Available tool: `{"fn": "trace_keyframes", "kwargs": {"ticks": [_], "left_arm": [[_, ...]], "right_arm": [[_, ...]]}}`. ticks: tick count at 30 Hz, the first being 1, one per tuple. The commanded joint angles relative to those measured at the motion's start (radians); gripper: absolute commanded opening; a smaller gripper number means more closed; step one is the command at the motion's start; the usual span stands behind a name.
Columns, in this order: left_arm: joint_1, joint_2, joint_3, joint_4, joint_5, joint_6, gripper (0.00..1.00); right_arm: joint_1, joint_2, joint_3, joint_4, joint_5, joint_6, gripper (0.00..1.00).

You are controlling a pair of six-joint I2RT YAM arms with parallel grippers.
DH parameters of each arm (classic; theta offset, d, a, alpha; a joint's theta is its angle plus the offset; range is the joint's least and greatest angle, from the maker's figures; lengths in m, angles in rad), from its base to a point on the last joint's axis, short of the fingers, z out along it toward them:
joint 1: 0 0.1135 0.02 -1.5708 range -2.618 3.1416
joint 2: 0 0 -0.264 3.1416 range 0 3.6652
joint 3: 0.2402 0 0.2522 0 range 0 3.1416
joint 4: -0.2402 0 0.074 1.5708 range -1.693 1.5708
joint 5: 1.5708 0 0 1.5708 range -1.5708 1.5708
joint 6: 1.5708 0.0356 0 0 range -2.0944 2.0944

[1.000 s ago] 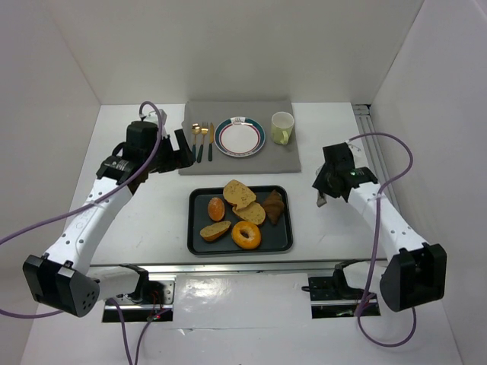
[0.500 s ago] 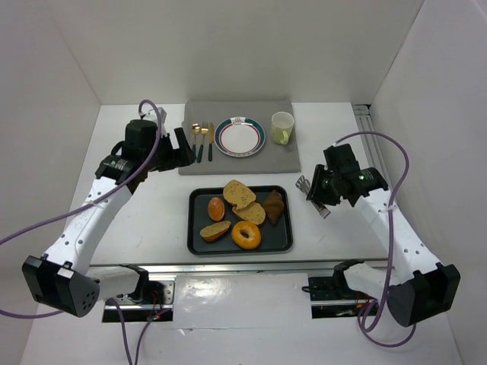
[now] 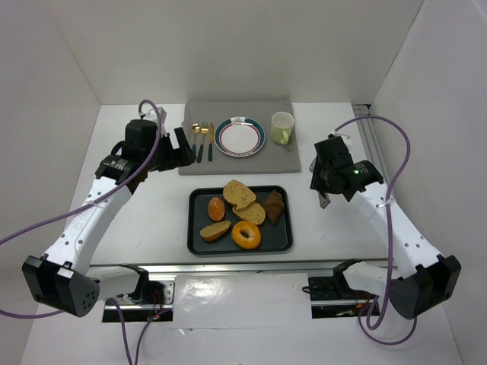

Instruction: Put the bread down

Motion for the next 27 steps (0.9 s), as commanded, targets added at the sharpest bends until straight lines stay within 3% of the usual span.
{"fn": "trace_keyframes", "kwargs": {"ticks": [1, 9, 11, 15, 22, 27], "left_arm": [[-0.002, -0.001, 0.019, 0.029, 0.007, 0.0, 0.99], [-0.002, -0.001, -0.022, 0.052, 0.025, -0.019, 0.99], [-0.002, -0.001, -0.022, 0.052, 0.026, -0.019, 0.99], [-0.002, -0.001, -0.022, 0.052, 0.016, -0.01, 0.99], [-0.002, -0.001, -0.033, 0.052, 0.006, -0.01, 0.99], [-0.002, -0.001, -0.042, 0.052, 0.015, -0.01, 0.99]], "right_arm": [[0.004, 0.07, -0.017, 0.221, 0.304, 0.018, 0.42], [-0.005, 0.259, -0.277, 0.833, 0.386, -0.16, 0.46], [-0.014, 0.329, -0.306, 0.885, 0.415, -0.16, 0.46], [-0.025, 0.434, -0.306, 0.895, 0.403, -0.145, 0.46], [-0.073, 0.452, -0.366, 0.991, 0.267, -0.151, 0.54], [-0.14, 0.576, -0.226, 0.766, 0.159, -0.114, 0.62]]}}
